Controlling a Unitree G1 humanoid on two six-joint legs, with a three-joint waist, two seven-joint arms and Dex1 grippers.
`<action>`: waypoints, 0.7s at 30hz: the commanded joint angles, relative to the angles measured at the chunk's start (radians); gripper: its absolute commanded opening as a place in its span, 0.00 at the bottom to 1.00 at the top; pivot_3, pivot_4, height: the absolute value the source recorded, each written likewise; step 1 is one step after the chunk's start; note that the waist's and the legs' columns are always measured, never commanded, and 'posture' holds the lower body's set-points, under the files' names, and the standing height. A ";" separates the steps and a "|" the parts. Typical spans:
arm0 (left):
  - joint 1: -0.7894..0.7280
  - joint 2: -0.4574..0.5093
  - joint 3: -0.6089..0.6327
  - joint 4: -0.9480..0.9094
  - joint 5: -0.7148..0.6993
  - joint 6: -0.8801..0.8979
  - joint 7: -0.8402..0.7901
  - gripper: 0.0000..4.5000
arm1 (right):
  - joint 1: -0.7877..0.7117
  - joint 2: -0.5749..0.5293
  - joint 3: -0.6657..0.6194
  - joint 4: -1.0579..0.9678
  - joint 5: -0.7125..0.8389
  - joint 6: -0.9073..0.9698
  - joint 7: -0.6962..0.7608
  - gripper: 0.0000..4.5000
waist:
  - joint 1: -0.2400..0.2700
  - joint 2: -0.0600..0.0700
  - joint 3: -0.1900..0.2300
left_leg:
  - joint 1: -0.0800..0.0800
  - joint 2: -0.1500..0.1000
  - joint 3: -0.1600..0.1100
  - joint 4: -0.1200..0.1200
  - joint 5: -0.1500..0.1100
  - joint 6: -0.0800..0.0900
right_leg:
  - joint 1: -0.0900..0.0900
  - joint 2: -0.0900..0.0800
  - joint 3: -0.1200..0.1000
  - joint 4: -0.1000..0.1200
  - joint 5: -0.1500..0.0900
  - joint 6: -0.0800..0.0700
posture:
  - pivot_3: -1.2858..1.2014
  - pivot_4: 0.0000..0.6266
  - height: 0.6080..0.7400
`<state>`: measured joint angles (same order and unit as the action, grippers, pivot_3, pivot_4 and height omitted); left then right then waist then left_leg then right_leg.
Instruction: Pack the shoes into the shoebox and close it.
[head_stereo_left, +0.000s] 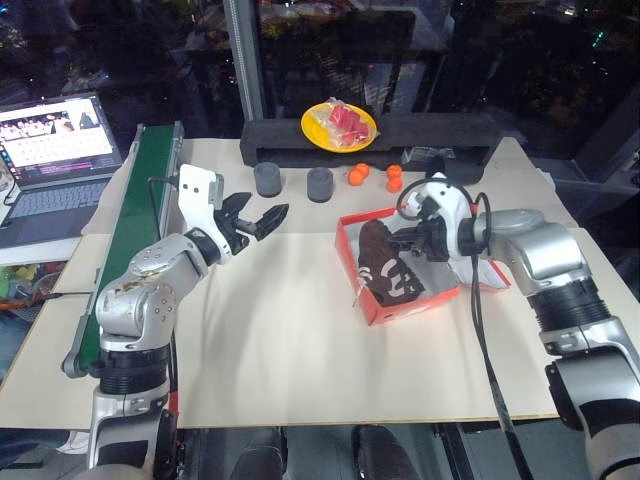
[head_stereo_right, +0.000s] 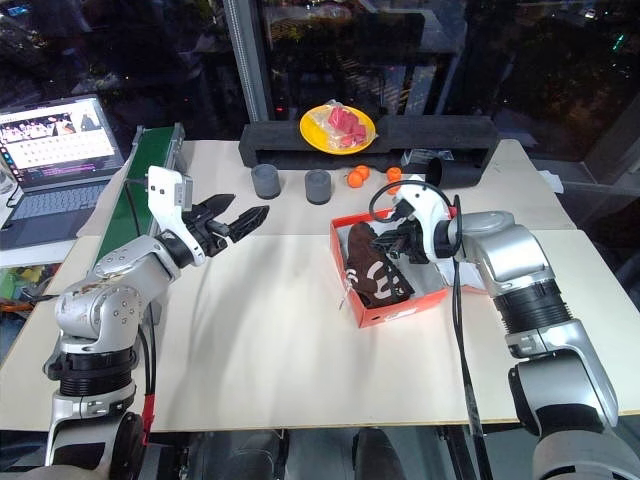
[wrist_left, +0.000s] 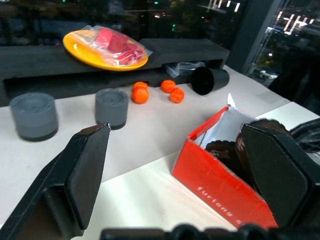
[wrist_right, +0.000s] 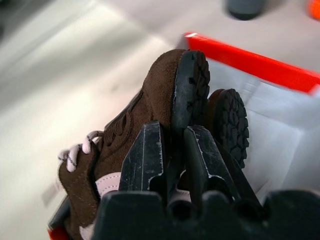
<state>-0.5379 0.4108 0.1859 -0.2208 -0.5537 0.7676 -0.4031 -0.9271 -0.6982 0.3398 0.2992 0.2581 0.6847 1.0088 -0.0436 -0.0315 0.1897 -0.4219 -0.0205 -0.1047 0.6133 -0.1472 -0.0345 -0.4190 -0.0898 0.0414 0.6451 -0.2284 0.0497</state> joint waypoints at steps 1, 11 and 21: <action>0.009 -0.001 0.024 -0.070 -0.017 -0.004 0.021 1.00 | -0.021 0.041 0.121 0.146 -0.121 -0.091 0.100 0.05 | 0.004 -0.002 -0.001 | 0.000 0.000 0.000 0.000 0.000 0.000 | 0.000 0.000 0.000 0.000 0.000 0.000 | 0.52 0.24 1.00; 0.067 -0.001 0.064 -0.152 -0.036 0.026 0.077 1.00 | -0.147 0.158 0.220 0.661 -0.415 -0.515 0.078 0.05 | 0.011 -0.007 -0.004 | 0.015 0.000 -0.001 -0.003 0.000 0.000 | 0.017 -0.001 -0.002 -0.006 -0.001 0.002 | 0.52 0.24 1.00; 0.078 0.010 0.077 -0.191 -0.058 0.051 0.106 1.00 | -0.208 0.248 0.283 0.976 -0.650 -0.670 -0.216 0.05 | 0.025 -0.014 -0.013 | 0.031 0.000 -0.002 -0.004 0.000 -0.001 | 0.037 -0.001 -0.003 -0.014 -0.005 0.008 | 0.52 0.24 1.00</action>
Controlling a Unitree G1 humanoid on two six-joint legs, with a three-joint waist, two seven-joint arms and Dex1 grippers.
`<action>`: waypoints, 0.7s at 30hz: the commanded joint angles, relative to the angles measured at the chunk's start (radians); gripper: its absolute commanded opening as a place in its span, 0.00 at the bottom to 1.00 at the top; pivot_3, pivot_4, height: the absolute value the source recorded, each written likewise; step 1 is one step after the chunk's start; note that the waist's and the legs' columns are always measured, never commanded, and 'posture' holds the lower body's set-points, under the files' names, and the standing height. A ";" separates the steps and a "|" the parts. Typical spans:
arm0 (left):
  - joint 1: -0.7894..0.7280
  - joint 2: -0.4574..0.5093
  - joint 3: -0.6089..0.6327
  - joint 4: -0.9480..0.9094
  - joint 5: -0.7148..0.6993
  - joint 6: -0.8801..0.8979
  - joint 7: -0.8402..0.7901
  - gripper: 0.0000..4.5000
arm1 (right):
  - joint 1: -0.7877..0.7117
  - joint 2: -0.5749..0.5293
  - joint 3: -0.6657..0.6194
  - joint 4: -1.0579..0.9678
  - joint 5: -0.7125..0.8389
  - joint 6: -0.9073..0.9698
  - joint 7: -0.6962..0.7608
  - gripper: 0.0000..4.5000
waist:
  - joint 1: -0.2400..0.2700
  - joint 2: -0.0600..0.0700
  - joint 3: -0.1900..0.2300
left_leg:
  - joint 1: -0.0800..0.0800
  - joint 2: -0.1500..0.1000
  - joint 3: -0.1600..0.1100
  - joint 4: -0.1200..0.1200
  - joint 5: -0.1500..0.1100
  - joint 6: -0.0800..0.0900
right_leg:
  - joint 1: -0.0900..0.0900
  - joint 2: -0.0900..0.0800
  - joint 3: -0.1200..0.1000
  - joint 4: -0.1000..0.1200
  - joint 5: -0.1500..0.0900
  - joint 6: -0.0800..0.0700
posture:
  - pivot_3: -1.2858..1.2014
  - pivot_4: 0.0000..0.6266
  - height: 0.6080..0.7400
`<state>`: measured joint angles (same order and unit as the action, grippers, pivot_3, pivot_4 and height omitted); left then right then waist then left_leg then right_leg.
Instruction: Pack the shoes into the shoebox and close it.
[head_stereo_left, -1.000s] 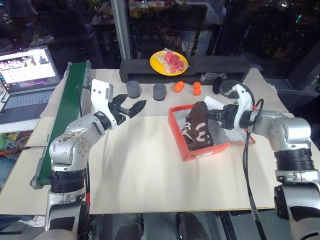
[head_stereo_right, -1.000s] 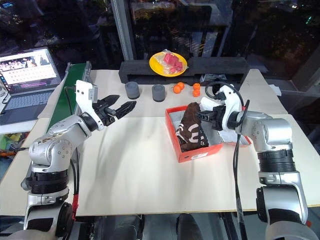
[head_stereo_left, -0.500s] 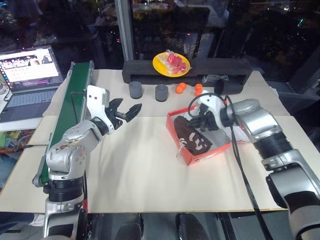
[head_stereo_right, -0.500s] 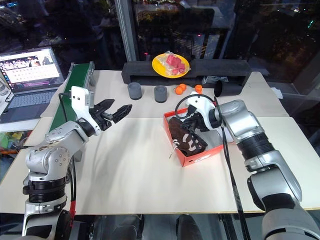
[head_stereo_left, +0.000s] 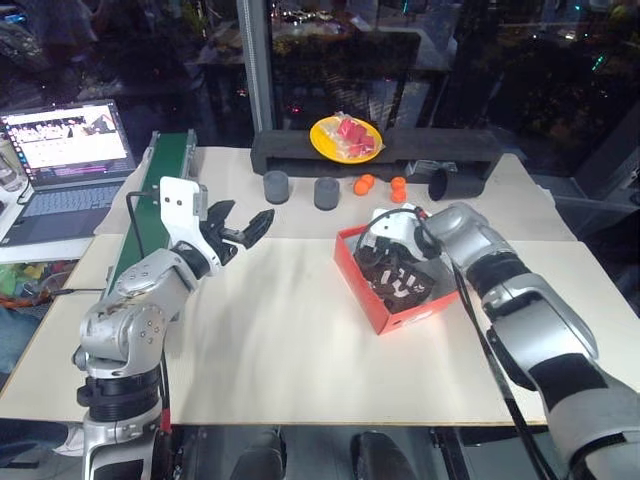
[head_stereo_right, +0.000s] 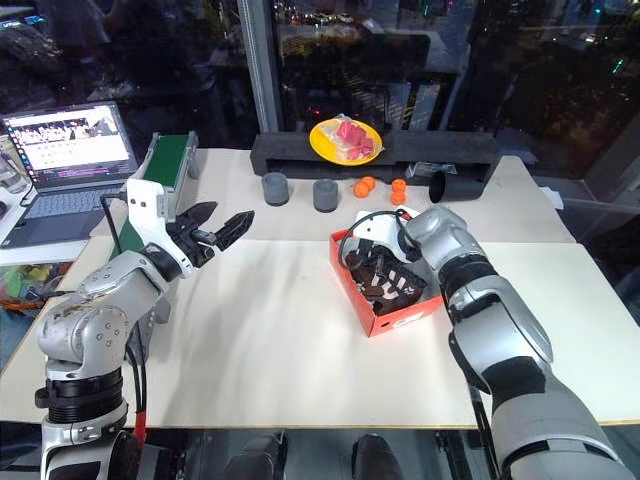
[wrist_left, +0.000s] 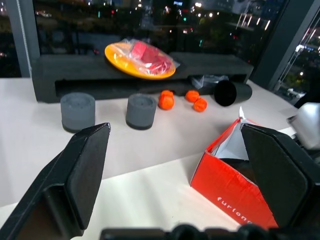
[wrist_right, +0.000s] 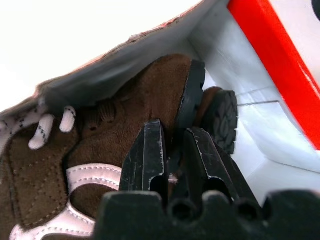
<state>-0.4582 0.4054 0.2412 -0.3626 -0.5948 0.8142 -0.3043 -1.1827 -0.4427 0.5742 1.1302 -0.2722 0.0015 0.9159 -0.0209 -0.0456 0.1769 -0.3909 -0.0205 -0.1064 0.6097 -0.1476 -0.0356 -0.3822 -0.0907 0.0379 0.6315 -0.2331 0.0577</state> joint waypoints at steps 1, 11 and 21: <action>-0.001 0.017 0.022 -0.052 -0.018 0.006 0.009 1.00 | 0.045 0.003 0.039 0.159 -0.125 0.016 -0.151 0.05 | 0.005 -0.001 -0.001 | 0.001 0.000 0.000 0.000 0.000 0.000 | 0.003 0.000 0.000 0.000 0.000 0.000 | 0.52 0.24 1.00; -0.002 0.032 0.013 -0.050 -0.017 0.014 -0.001 1.00 | 0.022 0.079 -0.171 0.139 -0.003 0.072 -0.060 0.52 | -0.003 0.000 -0.001 | 0.006 0.000 0.000 0.000 -0.004 -0.009 | 0.012 0.001 0.001 -0.002 -0.005 -0.006 | 0.52 0.24 1.00; -0.013 0.121 -0.091 -0.012 0.008 -0.005 -0.148 1.00 | 0.027 -0.028 -0.285 -0.203 0.063 0.238 0.085 0.99 | -0.022 0.008 0.005 | -0.027 -0.001 0.000 -0.002 0.001 -0.001 | -0.025 0.000 0.002 0.005 0.002 -0.006 | 0.52 0.24 1.00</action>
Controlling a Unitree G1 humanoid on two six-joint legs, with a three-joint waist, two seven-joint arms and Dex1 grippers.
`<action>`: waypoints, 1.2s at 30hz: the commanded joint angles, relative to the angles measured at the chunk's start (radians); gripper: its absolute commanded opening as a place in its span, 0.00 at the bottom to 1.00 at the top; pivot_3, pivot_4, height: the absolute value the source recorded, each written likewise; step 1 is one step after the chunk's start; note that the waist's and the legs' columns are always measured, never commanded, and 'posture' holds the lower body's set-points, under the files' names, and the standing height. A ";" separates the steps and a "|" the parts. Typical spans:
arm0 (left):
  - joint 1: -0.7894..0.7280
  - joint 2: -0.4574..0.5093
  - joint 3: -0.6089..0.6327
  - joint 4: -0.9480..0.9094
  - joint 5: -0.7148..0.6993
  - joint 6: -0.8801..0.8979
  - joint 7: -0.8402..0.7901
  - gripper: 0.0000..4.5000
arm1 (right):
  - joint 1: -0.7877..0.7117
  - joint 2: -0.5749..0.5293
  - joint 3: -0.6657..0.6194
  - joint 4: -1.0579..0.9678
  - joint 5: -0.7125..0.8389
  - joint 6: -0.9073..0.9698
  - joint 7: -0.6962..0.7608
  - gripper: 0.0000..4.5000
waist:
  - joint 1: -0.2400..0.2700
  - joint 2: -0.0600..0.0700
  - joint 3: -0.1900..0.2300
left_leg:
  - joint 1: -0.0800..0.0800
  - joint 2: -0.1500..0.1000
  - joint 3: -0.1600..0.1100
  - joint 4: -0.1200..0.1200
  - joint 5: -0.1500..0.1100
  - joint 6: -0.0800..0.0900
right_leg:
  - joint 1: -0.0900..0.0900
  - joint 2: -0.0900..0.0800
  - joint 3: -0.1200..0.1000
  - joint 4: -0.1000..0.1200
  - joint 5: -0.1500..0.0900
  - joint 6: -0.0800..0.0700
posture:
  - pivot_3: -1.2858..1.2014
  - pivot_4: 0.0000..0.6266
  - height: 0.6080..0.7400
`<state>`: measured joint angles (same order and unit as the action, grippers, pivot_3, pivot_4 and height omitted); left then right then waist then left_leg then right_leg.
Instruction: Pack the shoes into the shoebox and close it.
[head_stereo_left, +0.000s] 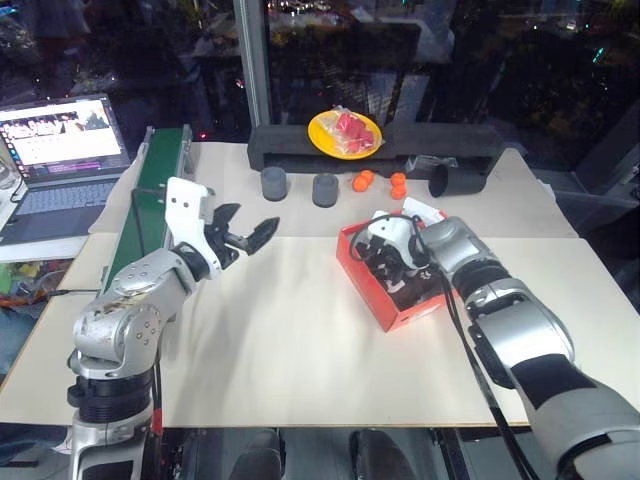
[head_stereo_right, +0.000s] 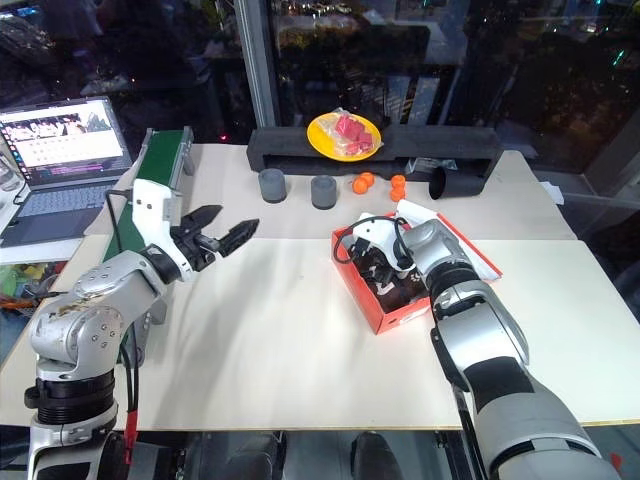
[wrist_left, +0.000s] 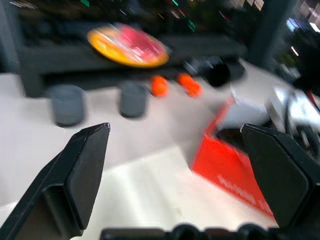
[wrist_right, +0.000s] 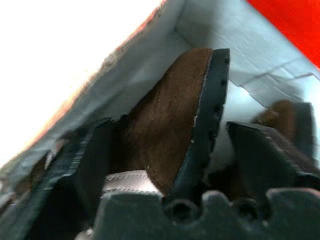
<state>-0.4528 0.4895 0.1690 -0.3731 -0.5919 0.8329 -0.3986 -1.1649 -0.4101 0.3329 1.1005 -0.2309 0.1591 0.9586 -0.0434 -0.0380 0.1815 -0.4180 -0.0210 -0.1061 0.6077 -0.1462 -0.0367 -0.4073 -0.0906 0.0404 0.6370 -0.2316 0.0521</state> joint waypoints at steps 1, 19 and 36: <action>-0.025 0.051 -0.034 0.006 0.006 -0.026 -0.083 1.00 | 0.030 -0.089 -0.059 -0.280 0.038 0.141 0.067 0.99 | 0.000 0.001 0.001 | -0.001 0.000 0.000 0.000 0.000 0.000 | -0.002 0.000 0.000 0.001 0.000 0.000 | 0.52 0.24 1.00; -0.269 0.084 -0.295 0.281 0.100 -0.172 -0.486 1.00 | 0.599 -0.454 -0.467 -1.560 0.261 1.157 0.062 0.40 | 0.009 0.005 0.004 | -0.006 0.001 0.001 0.003 0.000 0.000 | -0.007 0.000 0.000 0.005 -0.005 0.008 | 0.52 0.24 1.00; -0.369 0.080 -0.311 0.351 0.181 -0.200 -0.572 1.00 | 0.976 -0.157 -0.649 -1.266 0.236 0.738 -0.408 0.00 | 0.000 0.007 0.005 | -0.001 0.001 0.006 0.006 0.000 0.002 | 0.000 0.000 0.002 0.004 -0.006 0.009 | 0.52 0.24 1.00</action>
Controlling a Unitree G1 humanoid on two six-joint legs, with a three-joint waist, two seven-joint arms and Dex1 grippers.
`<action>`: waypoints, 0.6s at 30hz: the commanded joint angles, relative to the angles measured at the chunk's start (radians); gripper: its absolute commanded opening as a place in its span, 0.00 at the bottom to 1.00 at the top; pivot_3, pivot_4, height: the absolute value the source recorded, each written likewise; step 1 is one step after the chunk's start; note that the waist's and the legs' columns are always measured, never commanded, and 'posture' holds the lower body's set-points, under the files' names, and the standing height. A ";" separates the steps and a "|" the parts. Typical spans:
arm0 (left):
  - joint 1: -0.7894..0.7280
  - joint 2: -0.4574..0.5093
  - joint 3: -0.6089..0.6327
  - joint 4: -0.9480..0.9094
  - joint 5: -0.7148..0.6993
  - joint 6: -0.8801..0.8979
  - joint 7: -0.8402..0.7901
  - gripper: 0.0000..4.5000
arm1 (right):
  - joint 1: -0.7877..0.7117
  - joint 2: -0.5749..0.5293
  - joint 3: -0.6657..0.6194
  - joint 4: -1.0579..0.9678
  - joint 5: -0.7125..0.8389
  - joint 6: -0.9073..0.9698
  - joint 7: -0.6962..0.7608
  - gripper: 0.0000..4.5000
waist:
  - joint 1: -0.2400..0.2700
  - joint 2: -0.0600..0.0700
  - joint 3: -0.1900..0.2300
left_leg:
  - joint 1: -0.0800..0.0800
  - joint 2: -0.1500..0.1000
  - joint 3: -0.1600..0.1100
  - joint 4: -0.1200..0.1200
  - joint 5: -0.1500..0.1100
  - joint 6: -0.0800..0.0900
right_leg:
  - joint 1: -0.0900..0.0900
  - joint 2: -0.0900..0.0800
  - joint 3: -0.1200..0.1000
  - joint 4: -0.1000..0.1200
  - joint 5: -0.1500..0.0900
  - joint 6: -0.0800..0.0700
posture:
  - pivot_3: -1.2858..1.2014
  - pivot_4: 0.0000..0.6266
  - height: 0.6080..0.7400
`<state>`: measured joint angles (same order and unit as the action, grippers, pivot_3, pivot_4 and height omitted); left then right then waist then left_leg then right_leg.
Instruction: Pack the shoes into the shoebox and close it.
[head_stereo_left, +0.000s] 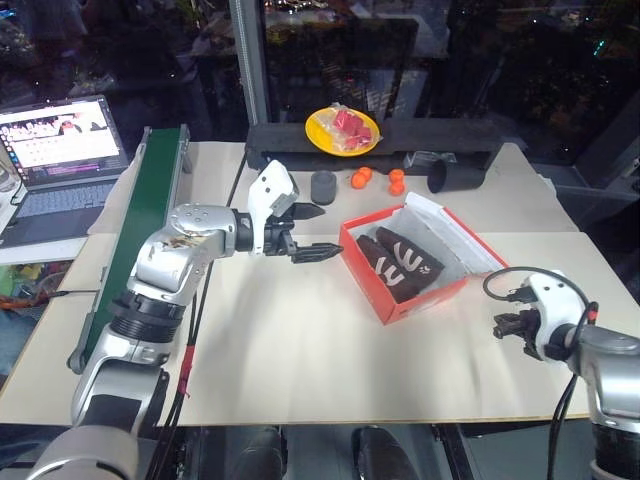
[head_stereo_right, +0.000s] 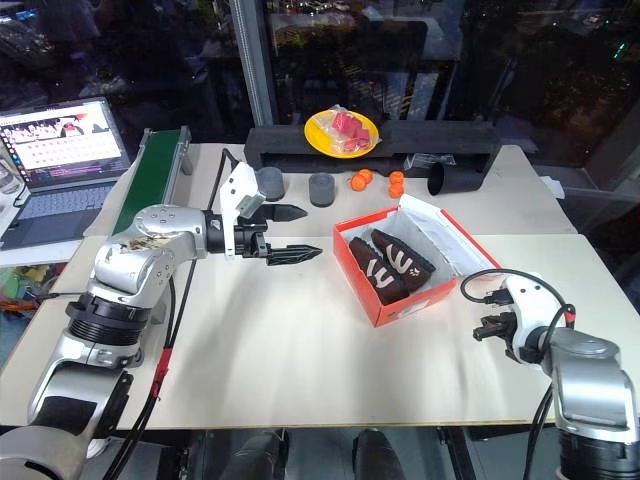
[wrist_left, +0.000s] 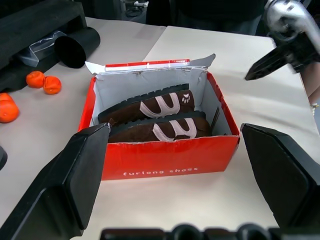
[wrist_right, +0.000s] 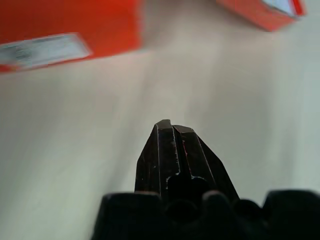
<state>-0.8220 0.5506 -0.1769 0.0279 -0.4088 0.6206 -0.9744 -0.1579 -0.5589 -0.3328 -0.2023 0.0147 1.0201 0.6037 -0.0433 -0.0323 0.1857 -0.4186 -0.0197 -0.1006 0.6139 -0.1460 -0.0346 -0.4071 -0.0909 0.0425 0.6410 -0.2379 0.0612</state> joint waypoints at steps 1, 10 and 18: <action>0.006 0.025 0.039 -0.060 -0.002 0.018 0.009 1.00 | -0.041 -0.004 0.033 0.077 -0.019 -0.177 -0.076 0.00 | 0.000 0.002 0.001 | 0.000 0.000 0.000 0.000 0.000 0.000 | 0.000 0.000 0.000 0.000 0.000 0.000 | 0.52 0.24 1.00; 0.058 0.071 0.084 -0.167 -0.013 0.093 0.056 1.00 | -0.182 0.055 0.078 0.384 -0.047 -0.589 -0.255 0.00 | 0.000 0.002 0.001 | 0.000 -0.001 0.000 -0.001 0.000 0.000 | 0.000 0.000 0.001 0.000 0.000 0.000 | 0.52 0.24 1.00; 0.062 0.080 0.100 -0.196 -0.018 0.118 0.072 1.00 | -0.254 0.060 0.061 0.510 -0.004 -0.788 -0.322 0.00 | 0.000 0.002 0.001 | 0.001 -0.001 0.000 -0.002 0.000 0.000 | 0.001 0.000 0.001 0.000 0.000 0.000 | 0.52 0.24 1.00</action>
<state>-0.7505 0.6191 -0.1070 -0.1311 -0.4148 0.7400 -0.9084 -0.3830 -0.4963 -0.2268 0.3308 -0.0216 0.3070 0.2948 -0.0432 -0.0299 0.1871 -0.4180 -0.0207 -0.1009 0.6122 -0.1460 -0.0345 -0.4065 -0.0911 0.0432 0.6408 -0.2380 0.0614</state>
